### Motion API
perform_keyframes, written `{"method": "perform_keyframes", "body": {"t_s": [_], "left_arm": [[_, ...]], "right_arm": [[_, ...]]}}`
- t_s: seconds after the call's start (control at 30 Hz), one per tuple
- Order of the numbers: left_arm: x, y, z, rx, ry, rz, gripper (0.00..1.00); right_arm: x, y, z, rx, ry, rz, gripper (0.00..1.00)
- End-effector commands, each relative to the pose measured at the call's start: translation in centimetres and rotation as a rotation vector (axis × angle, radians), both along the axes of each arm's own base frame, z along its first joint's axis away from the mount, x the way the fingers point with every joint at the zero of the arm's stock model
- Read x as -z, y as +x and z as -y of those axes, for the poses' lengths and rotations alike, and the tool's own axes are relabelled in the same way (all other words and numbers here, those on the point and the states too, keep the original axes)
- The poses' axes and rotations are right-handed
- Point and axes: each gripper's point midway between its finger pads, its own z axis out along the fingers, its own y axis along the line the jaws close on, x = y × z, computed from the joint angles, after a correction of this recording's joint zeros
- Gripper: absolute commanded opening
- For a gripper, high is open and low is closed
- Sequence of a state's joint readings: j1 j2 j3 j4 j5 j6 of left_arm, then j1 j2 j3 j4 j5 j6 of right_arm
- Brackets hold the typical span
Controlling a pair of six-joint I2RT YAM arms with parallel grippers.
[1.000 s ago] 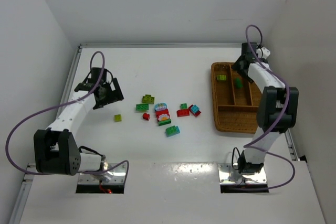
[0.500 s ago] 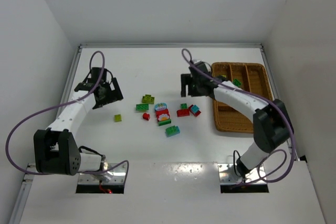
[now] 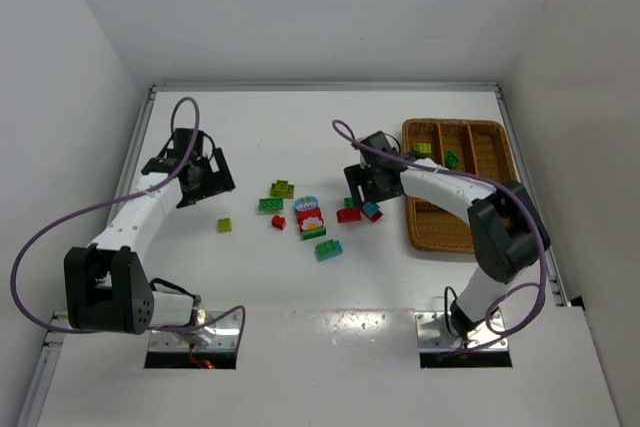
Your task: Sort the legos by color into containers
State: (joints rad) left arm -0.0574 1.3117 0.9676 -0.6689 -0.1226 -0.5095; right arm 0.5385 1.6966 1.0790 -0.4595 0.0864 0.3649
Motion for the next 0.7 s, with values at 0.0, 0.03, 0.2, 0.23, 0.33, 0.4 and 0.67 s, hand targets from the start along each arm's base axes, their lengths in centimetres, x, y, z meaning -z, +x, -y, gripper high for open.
{"method": "perform_keyframes", "body": {"t_s": [0.0, 0.03, 0.2, 0.23, 0.33, 0.4, 0.67], "left_arm": [[-0.9, 0.2, 0.4, 0.005, -0.022, 0.03, 1.0], [-0.9, 0.2, 0.4, 0.005, -0.022, 0.03, 1.0], [-0.9, 0.2, 0.4, 0.005, -0.022, 0.03, 1.0], [-0.9, 0.2, 0.4, 0.005, -0.022, 0.03, 1.0], [-0.9, 0.2, 0.4, 0.005, -0.022, 0.03, 1.0], [-0.9, 0.2, 0.4, 0.005, -0.022, 0.03, 1.0], [-0.9, 0.2, 0.6, 0.017, -0.025, 0.028, 1.0]], "right_arm": [[1.0, 0.2, 0.0, -0.043, -0.01, -0.007, 0.71], [0.9, 0.4, -0.1, -0.051, -0.009, 0.003, 0.71], [2.6, -0.1, -0.3, -0.072, 0.0, -0.02, 0.67], [2.5, 0.1, -0.4, -0.072, 0.004, -0.012, 0.65], [2.7, 0.1, -0.2, -0.065, -0.007, -0.006, 0.6], [3.0, -0.1, 0.1, -0.053, -0.014, -0.012, 0.58], [1.6, 0.5, 0.8, 0.001, -0.027, 0.034, 0.3]]}}
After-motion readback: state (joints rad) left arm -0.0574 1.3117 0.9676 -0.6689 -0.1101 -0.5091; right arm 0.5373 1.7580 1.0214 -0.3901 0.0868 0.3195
